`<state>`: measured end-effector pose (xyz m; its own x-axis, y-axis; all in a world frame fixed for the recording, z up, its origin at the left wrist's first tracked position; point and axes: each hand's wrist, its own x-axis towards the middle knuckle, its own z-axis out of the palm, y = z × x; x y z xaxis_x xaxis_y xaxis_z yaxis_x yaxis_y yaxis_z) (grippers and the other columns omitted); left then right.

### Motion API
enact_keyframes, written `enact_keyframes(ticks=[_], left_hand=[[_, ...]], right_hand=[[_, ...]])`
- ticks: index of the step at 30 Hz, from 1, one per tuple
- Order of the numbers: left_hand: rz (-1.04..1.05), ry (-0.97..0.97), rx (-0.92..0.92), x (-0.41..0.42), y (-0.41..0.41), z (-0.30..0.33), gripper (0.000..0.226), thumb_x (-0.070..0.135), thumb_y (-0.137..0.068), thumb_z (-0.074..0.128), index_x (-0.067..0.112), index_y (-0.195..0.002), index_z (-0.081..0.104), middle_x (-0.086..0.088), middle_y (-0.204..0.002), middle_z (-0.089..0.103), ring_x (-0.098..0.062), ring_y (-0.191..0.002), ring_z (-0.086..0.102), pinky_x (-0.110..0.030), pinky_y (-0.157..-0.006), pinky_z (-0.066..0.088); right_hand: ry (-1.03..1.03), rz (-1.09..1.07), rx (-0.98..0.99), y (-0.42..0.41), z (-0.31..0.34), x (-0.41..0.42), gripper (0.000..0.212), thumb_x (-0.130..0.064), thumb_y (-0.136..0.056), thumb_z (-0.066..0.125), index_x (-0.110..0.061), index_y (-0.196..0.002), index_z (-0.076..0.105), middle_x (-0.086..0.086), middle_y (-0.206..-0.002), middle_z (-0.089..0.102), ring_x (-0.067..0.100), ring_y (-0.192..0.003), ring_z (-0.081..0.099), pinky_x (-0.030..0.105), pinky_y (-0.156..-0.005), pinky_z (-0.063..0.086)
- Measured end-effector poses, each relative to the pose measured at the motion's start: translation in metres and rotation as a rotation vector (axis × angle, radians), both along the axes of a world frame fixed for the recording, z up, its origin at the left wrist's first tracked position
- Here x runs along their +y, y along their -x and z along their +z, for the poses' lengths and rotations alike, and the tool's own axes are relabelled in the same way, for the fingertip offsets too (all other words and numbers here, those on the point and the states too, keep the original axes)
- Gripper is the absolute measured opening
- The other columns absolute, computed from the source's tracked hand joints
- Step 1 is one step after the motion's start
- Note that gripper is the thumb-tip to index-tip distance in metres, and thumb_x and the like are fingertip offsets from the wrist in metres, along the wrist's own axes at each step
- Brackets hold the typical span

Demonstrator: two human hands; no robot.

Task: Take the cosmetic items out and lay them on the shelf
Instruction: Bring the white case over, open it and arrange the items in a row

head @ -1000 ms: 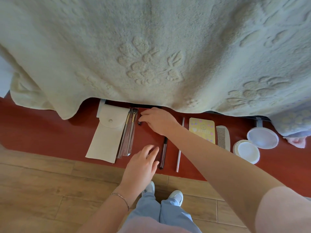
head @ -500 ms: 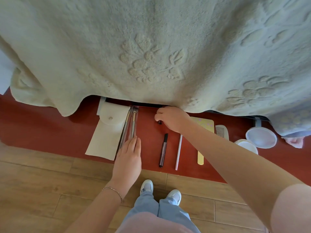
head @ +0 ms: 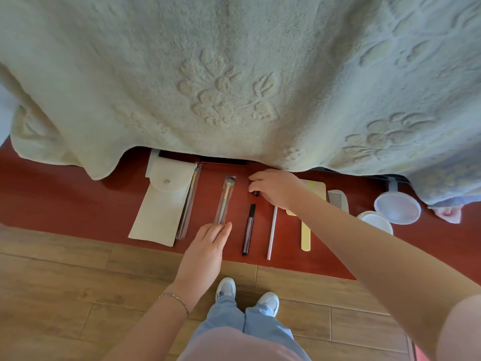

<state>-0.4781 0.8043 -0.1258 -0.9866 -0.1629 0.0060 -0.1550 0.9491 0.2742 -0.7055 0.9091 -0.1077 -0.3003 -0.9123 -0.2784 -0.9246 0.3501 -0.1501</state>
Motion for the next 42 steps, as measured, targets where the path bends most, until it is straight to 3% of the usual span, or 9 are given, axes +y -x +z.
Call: enact_keyframes(ticks=[13, 17, 20, 31, 42], left_hand=[[-0.031, -0.007, 0.045, 0.006, 0.005, 0.000, 0.063, 0.005, -0.061, 0.081, 0.008, -0.120, 0.060, -0.006, -0.106, 0.066, -0.022, -0.097, 0.063, -0.031, -0.080, 0.054], [0.169, 0.140, -0.013, -0.011, 0.007, 0.004, 0.053, 0.016, -0.078, 0.065, 0.004, -0.128, 0.052, -0.016, -0.133, 0.053, -0.031, -0.123, 0.050, -0.044, -0.095, 0.044], [0.294, 0.203, -0.112, -0.025, 0.007, 0.002, 0.056, 0.022, -0.080, 0.062, -0.004, -0.128, 0.050, -0.024, -0.135, 0.049, -0.038, -0.125, 0.046, -0.049, -0.095, 0.043], [0.202, 0.131, -0.106, -0.010, 0.006, -0.006, 0.060, 0.017, -0.071, 0.075, -0.004, -0.124, 0.054, -0.022, -0.128, 0.056, -0.034, -0.112, 0.058, -0.041, -0.087, 0.050], [0.144, 0.066, -0.146, -0.011, 0.004, -0.007, 0.072, 0.008, -0.062, 0.081, -0.001, -0.127, 0.052, -0.018, -0.129, 0.056, -0.032, -0.115, 0.056, -0.041, -0.090, 0.051]], right_hand=[[0.004, -0.059, -0.004, -0.004, 0.003, 0.006, 0.047, 0.004, -0.089, 0.043, -0.026, -0.123, 0.057, 0.000, -0.144, 0.042, 0.024, -0.124, 0.043, 0.040, -0.090, 0.047], [0.011, -0.074, -0.029, -0.005, 0.001, 0.007, 0.048, 0.003, -0.089, 0.043, -0.028, -0.124, 0.057, 0.000, -0.145, 0.040, 0.022, -0.125, 0.041, 0.039, -0.093, 0.046], [0.021, -0.075, -0.029, -0.006, 0.000, 0.007, 0.046, 0.001, -0.091, 0.043, -0.028, -0.124, 0.057, 0.001, -0.146, 0.039, 0.023, -0.124, 0.043, 0.038, -0.093, 0.045], [0.059, -0.088, -0.025, -0.007, -0.002, 0.007, 0.036, -0.006, -0.093, 0.045, -0.024, -0.120, 0.060, 0.006, -0.141, 0.046, 0.028, -0.118, 0.048, 0.042, -0.090, 0.048], [0.038, -0.102, -0.003, -0.007, 0.000, 0.009, 0.035, -0.010, -0.095, 0.044, -0.027, -0.122, 0.058, 0.004, -0.142, 0.044, 0.026, -0.118, 0.048, 0.042, -0.091, 0.047]])
